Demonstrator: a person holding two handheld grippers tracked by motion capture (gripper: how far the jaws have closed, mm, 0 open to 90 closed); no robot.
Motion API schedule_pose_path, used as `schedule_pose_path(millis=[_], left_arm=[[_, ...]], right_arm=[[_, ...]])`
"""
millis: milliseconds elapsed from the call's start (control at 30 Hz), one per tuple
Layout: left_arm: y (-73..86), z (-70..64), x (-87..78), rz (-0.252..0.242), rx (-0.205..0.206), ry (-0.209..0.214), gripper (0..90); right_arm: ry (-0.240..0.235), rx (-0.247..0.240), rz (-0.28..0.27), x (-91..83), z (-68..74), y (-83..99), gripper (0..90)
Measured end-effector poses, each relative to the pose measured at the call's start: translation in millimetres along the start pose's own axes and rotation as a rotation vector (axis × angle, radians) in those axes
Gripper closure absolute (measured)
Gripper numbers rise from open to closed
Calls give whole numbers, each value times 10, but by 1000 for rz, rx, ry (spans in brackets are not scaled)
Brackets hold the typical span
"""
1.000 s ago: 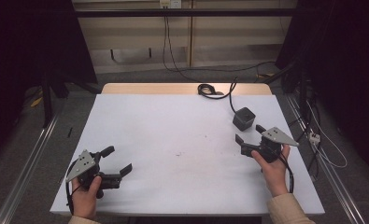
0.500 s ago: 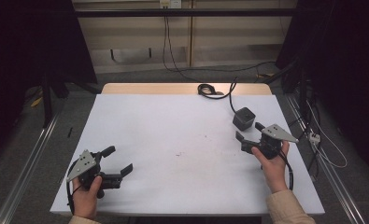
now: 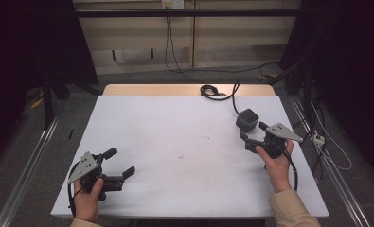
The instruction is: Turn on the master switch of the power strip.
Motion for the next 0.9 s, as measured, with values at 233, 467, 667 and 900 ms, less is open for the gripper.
schedule_pose_path(millis=[233,467,667,900], left_arm=[[-5,-4,3,-4,0,-1,25],[-7,-9,5,-5,-1,2,25],[-5,-7,5,-6,-3,0,25],[-5,-7,5,-7,-5,0,25]], right_arm=[[3,3,1,39,-22,-3,172],[3,11,-2,81,-47,-15,198],[12,16,-8,112,-72,-30,200],[27,24,-11,135,-117,-46,230]])
Point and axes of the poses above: each handheld gripper's, and its own axes: x roughly forward along the jaws, y roughly out of its underside, z roughly to its left, the point moved 5 cm from there along x, roughly forward along the jaws, and after that the axes turned 13 degrees about -z, right-handed, at the moved point
